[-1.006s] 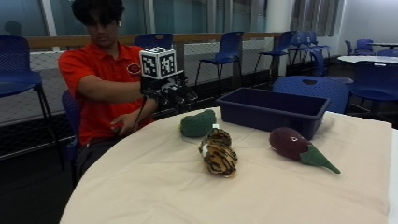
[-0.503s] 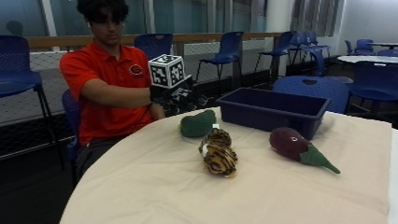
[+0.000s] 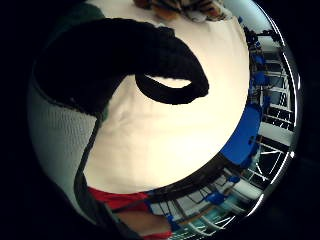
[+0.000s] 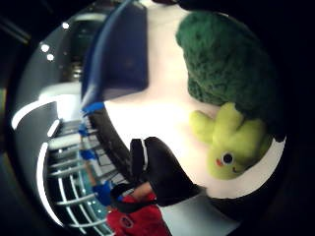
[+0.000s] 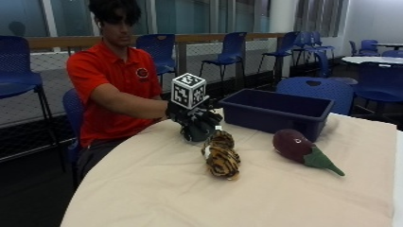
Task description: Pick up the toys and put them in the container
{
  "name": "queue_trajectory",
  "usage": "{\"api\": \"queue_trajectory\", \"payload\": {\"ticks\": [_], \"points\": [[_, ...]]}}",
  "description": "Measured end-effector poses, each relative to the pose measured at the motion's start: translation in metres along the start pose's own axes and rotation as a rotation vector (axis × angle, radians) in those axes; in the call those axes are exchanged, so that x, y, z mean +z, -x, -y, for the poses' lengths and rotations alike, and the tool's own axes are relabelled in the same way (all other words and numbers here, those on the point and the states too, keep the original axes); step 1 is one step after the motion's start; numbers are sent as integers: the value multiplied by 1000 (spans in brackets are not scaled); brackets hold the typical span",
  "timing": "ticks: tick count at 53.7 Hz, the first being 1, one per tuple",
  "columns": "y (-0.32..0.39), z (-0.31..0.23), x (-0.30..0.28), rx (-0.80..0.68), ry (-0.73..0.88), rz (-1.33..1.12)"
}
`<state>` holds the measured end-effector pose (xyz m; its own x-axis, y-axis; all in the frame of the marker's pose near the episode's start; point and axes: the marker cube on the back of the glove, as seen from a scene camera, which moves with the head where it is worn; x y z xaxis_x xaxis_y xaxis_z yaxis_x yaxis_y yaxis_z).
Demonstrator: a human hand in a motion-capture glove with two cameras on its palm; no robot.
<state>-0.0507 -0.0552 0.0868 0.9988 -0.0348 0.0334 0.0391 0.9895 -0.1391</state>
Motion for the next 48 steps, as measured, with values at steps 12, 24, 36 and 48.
{"api": "queue_trajectory", "payload": {"ticks": [12, 24, 36, 48], "points": [[-5, 16, 19, 57, 60, -97], [1, 13, 14, 73, 27, -117], [2, 6, -6, 28, -18, -116], [-1, -5, -66, -10, -79, -52]]}}
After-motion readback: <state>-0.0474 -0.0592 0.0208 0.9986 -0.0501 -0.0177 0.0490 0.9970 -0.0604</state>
